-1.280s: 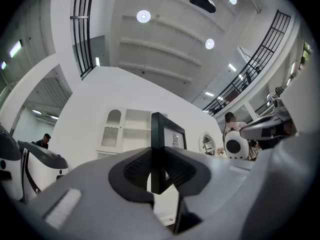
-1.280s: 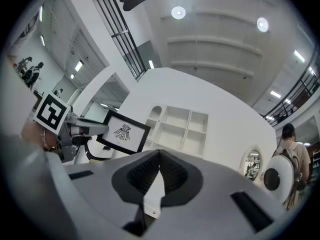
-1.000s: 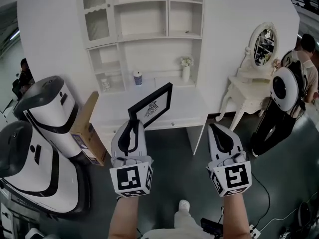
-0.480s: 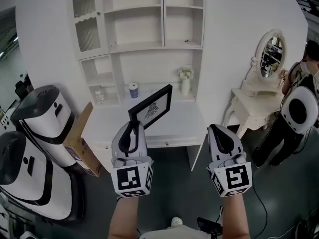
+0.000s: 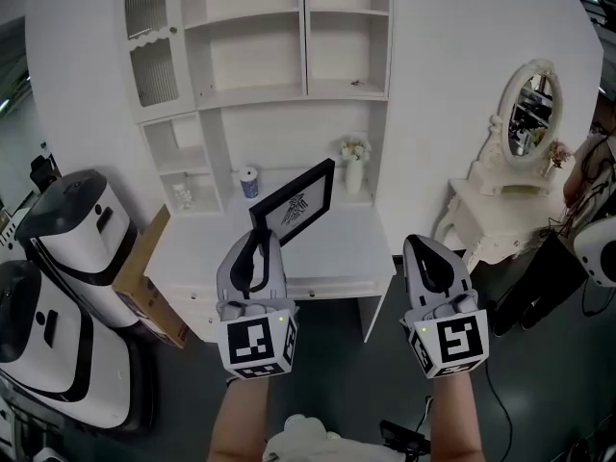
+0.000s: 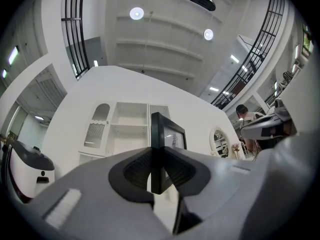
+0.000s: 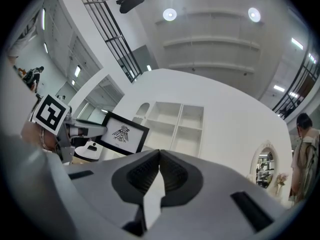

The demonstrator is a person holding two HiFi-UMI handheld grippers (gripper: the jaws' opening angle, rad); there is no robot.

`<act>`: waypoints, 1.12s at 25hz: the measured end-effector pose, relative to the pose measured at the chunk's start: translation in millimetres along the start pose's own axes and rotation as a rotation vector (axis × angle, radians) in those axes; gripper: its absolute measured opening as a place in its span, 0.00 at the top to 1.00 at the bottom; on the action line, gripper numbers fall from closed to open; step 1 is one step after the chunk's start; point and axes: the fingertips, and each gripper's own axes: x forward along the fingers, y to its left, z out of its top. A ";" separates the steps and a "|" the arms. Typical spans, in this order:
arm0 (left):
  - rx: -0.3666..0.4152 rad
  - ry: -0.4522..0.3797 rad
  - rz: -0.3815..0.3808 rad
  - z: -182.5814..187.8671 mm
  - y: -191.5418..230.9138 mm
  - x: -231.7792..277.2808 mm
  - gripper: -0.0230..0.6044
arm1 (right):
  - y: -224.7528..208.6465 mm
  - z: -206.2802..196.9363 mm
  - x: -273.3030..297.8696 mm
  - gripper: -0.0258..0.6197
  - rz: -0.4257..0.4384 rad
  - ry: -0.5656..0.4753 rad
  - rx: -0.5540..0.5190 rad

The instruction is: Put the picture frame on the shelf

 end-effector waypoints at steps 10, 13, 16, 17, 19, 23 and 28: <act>-0.009 0.001 -0.022 -19.1 -14.5 58.6 0.84 | -26.5 -34.4 37.6 0.95 0.001 0.018 0.004; -0.019 0.000 -0.030 -27.7 -15.2 83.8 0.84 | -34.8 -45.0 57.0 0.95 0.004 0.023 -0.001; -0.024 -0.004 -0.036 -37.8 -17.5 112.6 0.84 | -48.6 -56.5 79.0 0.95 -0.001 0.025 -0.007; -0.027 -0.008 -0.036 -41.5 -17.6 122.9 0.84 | -53.9 -60.0 87.3 0.95 -0.004 0.023 -0.010; -0.033 -0.013 -0.032 -49.4 -16.3 143.6 0.83 | -64.1 -67.3 104.6 0.95 -0.010 0.020 -0.015; -0.047 -0.018 -0.021 -61.4 -10.9 190.2 0.84 | -86.3 -80.1 144.3 0.95 -0.016 0.018 -0.022; -0.059 -0.029 -0.020 -71.9 -2.1 250.3 0.84 | -110.8 -89.0 198.9 0.95 -0.022 0.010 -0.037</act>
